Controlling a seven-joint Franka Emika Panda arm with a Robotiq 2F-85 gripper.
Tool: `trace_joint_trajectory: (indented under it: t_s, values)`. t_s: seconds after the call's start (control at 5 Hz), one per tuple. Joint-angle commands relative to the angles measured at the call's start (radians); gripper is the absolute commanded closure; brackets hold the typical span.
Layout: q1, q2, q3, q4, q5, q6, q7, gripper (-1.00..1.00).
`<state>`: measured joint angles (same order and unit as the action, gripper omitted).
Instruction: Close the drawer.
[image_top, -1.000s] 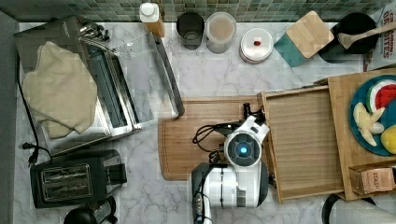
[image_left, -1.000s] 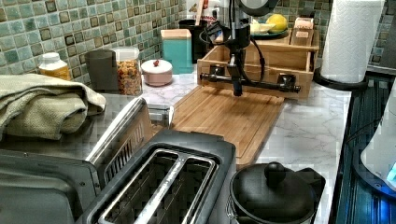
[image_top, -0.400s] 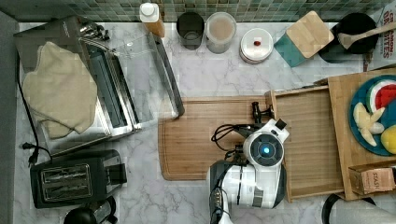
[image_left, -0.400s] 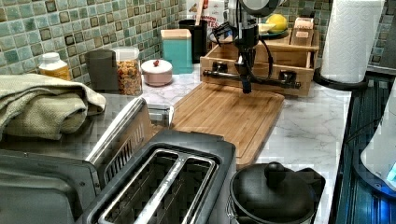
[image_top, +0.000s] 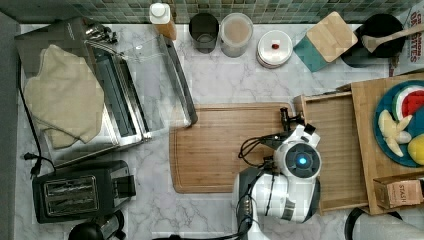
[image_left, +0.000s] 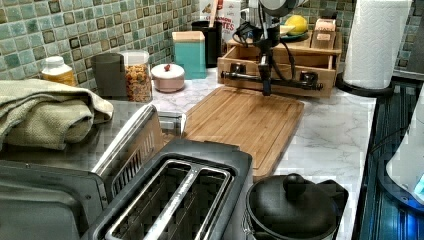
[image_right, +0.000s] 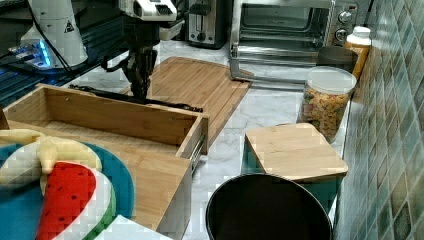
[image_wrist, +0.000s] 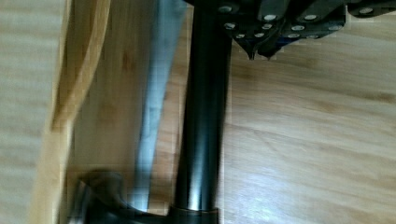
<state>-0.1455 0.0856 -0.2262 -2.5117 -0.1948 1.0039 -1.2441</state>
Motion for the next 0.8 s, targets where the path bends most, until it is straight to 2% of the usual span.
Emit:
trace_joint_trajectory:
  t_s: [0.2, 0.4, 0.6, 0.8]
  values:
    - [-0.156, 0.091, -0.143, 0.315, 0.124, 0.066, -0.201, 1.00]
    - [-0.162, 0.096, -0.167, 0.335, 0.040, 0.085, -0.107, 1.00]
    - [-0.178, 0.121, -0.183, 0.370, 0.081, 0.125, -0.144, 1.00]
    - [-0.175, 0.180, -0.198, 0.449, 0.071, 0.117, -0.146, 1.00]
